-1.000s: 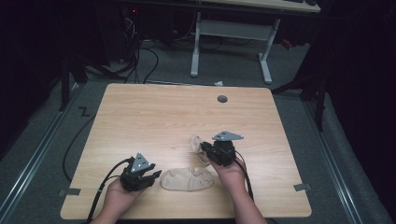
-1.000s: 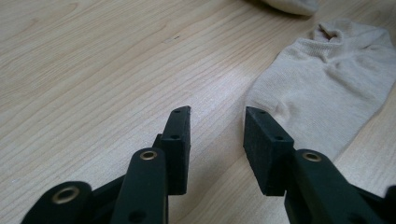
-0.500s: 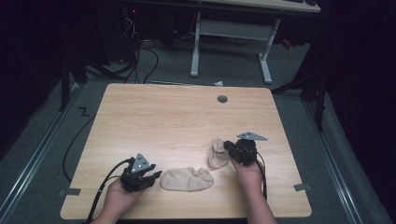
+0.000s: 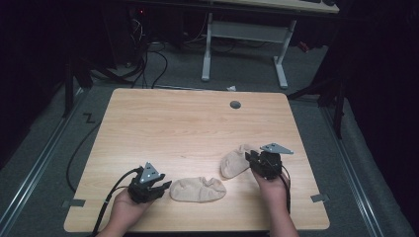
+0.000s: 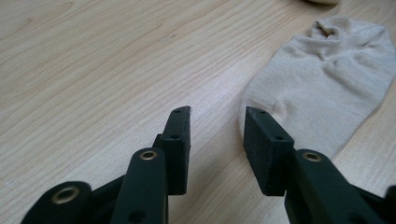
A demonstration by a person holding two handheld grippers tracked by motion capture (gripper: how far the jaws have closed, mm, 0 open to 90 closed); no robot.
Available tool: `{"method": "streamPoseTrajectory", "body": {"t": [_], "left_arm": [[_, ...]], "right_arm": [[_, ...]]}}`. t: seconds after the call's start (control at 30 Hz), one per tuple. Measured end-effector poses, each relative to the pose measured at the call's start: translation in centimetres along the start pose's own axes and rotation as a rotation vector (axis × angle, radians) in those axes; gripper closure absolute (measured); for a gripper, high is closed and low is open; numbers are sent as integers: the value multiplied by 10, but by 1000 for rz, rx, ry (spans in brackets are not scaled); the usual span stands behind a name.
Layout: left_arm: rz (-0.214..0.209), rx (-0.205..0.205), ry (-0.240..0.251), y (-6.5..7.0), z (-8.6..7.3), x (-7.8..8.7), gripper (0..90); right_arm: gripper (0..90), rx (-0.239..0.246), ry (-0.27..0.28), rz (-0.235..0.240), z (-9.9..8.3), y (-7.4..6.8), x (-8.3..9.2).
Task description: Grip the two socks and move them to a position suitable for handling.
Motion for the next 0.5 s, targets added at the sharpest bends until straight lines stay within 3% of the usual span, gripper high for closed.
{"method": "streamPoseTrajectory", "body": {"t": [0.03,0.07,0.1,0.2,0.33,0.37,0.5], "left_arm": [[0,0,-1,0,0,-1,619],[0,0,-1,0,0,-1,619],[0,-1,-2,0,0,-1,619],[2,-6,-1,0,0,-1,618],[2,0,0,-1,0,-1,616],[3,-4,3,0,1,1,616],[3,-6,7,0,1,2,617]], "right_arm": [[811,29,-27,6,-4,-6,-1],[811,29,-27,6,-4,-6,-1],[900,53,-76,28,-10,-10,-8],[900,93,-141,67,-16,-19,-19],[900,120,-183,88,-21,-30,-29],[900,146,-212,93,-25,-37,-35],[900,176,-232,96,-26,-47,-43]]}}
Point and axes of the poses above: each handheld gripper's, and its own axes: x roughly backward along the jaws, z roughly out of its top, y roughly to its right, the point moved 4 cm from there along -x, roughly forward along the jaws, and after that the axes turned 2 degrees about x, right-handed, at the moved point
